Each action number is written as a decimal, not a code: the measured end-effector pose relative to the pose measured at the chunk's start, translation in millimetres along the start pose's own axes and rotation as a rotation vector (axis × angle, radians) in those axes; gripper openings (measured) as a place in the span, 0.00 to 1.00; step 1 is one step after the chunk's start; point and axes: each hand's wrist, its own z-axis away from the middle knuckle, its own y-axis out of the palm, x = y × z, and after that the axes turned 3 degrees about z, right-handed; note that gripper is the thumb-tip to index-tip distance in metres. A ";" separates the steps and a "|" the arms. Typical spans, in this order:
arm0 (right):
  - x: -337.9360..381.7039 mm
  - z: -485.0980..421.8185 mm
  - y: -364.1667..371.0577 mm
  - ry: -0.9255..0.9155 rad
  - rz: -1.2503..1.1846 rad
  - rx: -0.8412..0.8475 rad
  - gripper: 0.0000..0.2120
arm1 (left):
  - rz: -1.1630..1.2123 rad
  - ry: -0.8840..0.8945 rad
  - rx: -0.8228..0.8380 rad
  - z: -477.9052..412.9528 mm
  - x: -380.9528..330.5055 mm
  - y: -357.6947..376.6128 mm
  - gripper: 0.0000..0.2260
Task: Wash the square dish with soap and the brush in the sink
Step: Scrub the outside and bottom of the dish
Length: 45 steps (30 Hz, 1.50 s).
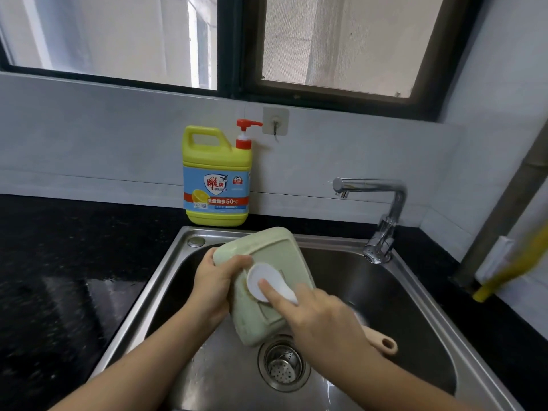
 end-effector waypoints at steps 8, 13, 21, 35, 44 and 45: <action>-21.8 27.1 5.2 -0.079 -0.015 0.009 0.29 | 0.054 -0.023 0.042 -5.9 -4.3 -4.7 0.23; -54.8 41.2 12.3 0.075 0.048 0.057 0.32 | 0.030 -0.028 0.068 -4.0 -4.5 -2.9 0.24; -23.6 -3.6 17.0 0.137 -0.007 -0.048 0.31 | -0.028 -0.048 0.082 1.4 3.5 2.5 0.14; -30.0 -7.5 21.2 0.119 -0.032 -0.005 0.33 | 0.001 -0.045 0.035 -2.3 2.9 -1.9 0.16; -52.6 28.4 23.7 0.033 -0.109 0.097 0.29 | 0.031 -0.052 -0.018 -4.9 -1.5 -6.6 0.28; -63.3 24.9 20.1 0.164 -0.139 0.160 0.28 | 0.034 -0.054 -0.021 -5.3 -1.6 -7.0 0.27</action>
